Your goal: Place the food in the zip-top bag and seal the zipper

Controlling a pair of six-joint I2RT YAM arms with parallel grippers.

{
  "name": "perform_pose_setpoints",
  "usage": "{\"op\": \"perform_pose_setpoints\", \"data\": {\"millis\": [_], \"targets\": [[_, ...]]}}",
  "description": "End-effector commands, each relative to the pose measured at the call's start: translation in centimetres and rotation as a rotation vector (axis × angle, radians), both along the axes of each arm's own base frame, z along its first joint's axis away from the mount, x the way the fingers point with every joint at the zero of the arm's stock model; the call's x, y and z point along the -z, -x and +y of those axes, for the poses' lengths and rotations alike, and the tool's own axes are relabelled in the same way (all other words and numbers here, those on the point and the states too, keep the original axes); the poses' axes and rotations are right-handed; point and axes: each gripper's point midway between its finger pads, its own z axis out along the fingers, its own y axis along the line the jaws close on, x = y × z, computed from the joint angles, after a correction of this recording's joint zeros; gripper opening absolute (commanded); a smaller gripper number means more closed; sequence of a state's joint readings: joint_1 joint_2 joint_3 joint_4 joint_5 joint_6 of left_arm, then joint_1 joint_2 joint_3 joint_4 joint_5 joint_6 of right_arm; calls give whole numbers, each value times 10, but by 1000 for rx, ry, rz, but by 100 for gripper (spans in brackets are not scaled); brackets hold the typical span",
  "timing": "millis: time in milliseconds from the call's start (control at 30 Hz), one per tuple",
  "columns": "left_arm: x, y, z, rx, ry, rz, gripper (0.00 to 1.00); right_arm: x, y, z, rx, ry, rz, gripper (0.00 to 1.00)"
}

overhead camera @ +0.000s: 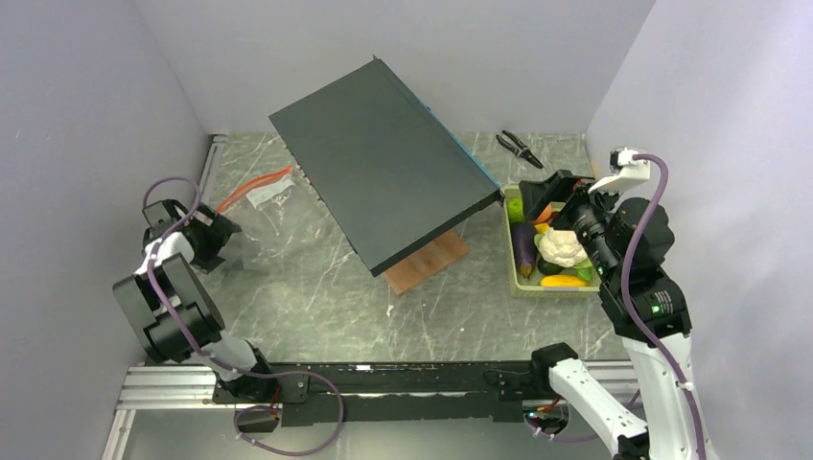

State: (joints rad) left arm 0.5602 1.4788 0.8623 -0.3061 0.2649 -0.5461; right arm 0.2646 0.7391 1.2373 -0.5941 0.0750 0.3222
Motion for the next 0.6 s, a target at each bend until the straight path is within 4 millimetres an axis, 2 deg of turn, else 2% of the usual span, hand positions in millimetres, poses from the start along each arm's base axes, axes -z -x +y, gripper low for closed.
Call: {"op": "perform_pose_setpoints", "data": {"millis": [0, 67, 100, 200, 267, 400, 500, 567], "targets": [[-21, -36, -27, 132, 163, -205, 99, -26, 9, 4, -38, -16, -73, 100], [-28, -41, -31, 146, 174, -274, 100, -27, 10, 6, -47, -19, -72, 100], [-27, -42, -33, 146, 184, -288, 97, -27, 10, 6, -49, -20, -71, 100], [-14, -38, -36, 146, 214, -242, 88, -30, 12, 6, -49, -26, -73, 100], [-12, -39, -38, 166, 234, -235, 91, -34, 15, 5, -48, -31, -86, 100], [-30, -39, -51, 222, 268, -315, 94, -38, 20, 5, -56, -39, -98, 100], [-57, -41, -40, 241, 137, -353, 93, -41, 24, 5, -60, -35, -98, 100], [-66, -44, -32, 203, 102, -366, 94, -46, 25, 4, -58, -34, -109, 100]]}}
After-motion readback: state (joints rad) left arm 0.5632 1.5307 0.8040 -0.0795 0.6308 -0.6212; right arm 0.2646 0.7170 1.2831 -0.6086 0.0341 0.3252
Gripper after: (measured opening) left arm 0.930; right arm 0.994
